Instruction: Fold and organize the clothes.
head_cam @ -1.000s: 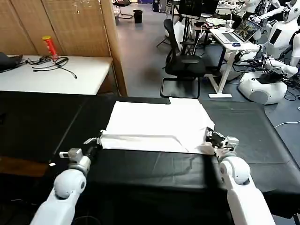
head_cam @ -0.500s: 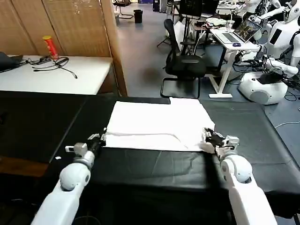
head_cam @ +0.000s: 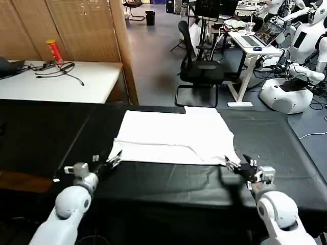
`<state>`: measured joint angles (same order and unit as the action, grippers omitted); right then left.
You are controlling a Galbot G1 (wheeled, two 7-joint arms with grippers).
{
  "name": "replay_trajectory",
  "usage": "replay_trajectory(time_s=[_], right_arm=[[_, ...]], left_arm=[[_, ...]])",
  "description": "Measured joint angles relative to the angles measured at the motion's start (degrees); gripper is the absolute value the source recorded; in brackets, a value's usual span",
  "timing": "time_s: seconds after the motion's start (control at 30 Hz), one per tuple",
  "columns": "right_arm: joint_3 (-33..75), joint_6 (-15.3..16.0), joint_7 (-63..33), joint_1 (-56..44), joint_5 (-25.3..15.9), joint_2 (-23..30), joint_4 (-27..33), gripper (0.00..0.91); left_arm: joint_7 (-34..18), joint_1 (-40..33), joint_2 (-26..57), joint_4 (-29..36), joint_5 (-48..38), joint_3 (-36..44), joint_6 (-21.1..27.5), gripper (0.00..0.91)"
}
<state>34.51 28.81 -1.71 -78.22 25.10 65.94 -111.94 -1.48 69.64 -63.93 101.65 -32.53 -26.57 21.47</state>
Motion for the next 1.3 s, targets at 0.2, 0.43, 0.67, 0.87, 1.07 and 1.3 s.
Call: replay_trajectory(time_s=[0.2, 0.43, 0.67, 0.87, 1.07, 1.3], right_arm=[[0.05, -1.08, 0.2, -0.28, 0.07, 0.0, 0.59, 0.293], [-0.48, -1.01, 0.18, 0.43, 0.35, -0.09, 1.65, 0.068], [0.55, 3.68, -4.05, -2.25, 2.09, -1.8, -2.44, 0.01], [1.61, 9.63, -7.54, -7.33, 3.94, -2.68, -7.99, 0.01], [2.62, 13.38, -9.47, -12.33, 4.31, -2.79, -13.74, 0.01], [3.75, 13.38, -9.23, -16.17, 4.33, -3.02, -18.37, 0.878]], left_arm=[[-0.11, 1.19, -0.18, -0.04, -0.56, -0.37, 0.1, 0.624], [-0.28, 1.41, -0.32, -0.63, -0.11, -0.41, -0.05, 0.0], [-1.4, 1.93, 0.22, -0.61, 1.75, -0.54, 0.86, 0.0], [-3.43, 4.83, 2.51, 3.15, 2.62, -0.73, 2.65, 0.0], [-5.29, 9.44, 5.9, 9.77, 2.77, -2.13, 5.86, 0.0], [-5.34, 16.32, 8.4, 16.9, 4.8, -3.74, 6.87, 0.878]])
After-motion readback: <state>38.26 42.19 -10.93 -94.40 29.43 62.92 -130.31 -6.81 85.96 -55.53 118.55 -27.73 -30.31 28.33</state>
